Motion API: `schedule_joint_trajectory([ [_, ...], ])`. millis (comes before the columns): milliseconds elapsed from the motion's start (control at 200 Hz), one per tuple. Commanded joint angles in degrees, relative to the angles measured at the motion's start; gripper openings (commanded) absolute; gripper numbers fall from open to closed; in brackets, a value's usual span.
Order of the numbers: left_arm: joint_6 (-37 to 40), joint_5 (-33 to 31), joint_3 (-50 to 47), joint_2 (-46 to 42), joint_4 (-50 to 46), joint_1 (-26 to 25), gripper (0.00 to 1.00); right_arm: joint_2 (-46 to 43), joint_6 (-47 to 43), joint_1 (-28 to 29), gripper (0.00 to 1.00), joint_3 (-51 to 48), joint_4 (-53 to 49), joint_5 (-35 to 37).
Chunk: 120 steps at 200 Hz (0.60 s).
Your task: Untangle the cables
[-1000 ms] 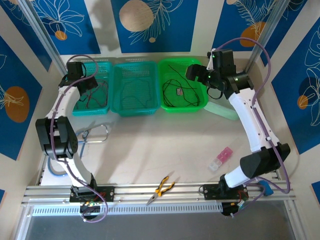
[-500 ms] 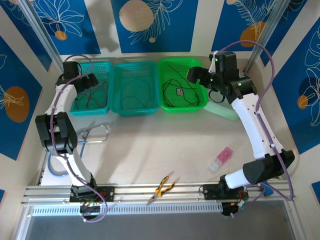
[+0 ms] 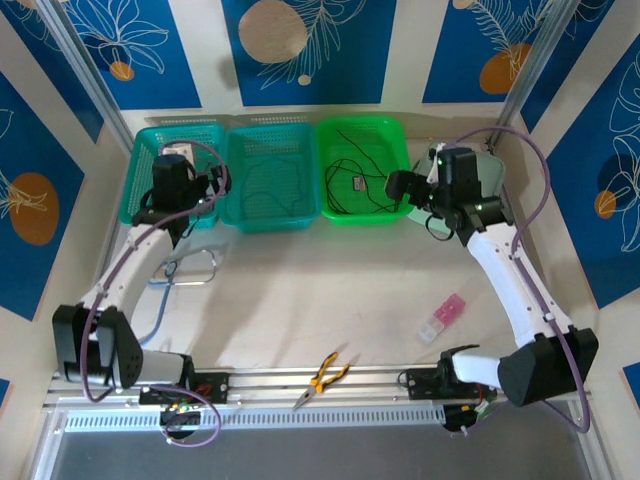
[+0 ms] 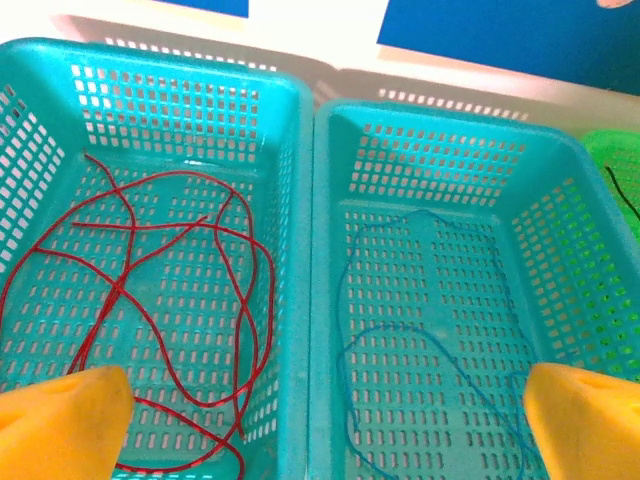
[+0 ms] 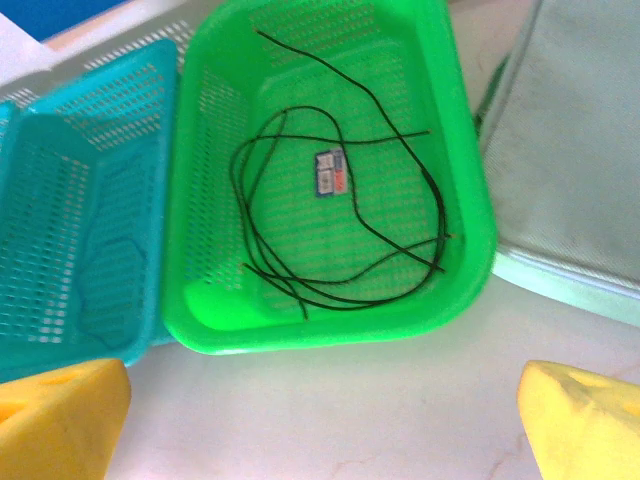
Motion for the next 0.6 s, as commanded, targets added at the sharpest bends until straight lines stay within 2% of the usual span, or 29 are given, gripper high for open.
schedule_joint_trajectory([
  [0, 1.61, -1.76, -5.62, -3.45, 5.21, -1.44, 1.0, -4.06, -3.0, 0.03, 0.99, -7.87, 11.3, 2.72],
  [150, 3.81, 1.7, -14.68, -8.97, 10.43, -2.29, 1.0, -8.65, -9.35, -0.07, 0.99, -20.59, 24.74, 2.2],
  [370, 12.22, 5.58, -30.31, -17.56, 27.59, -3.03, 1.0, -9.82, -12.14, -2.3, 0.99, -31.36, 35.58, 4.66],
  [595, 18.01, 4.37, -33.07, -19.45, 26.09, -3.07, 1.0, -11.12, -12.87, -5.71, 0.99, -41.64, 49.41, 5.35],
])
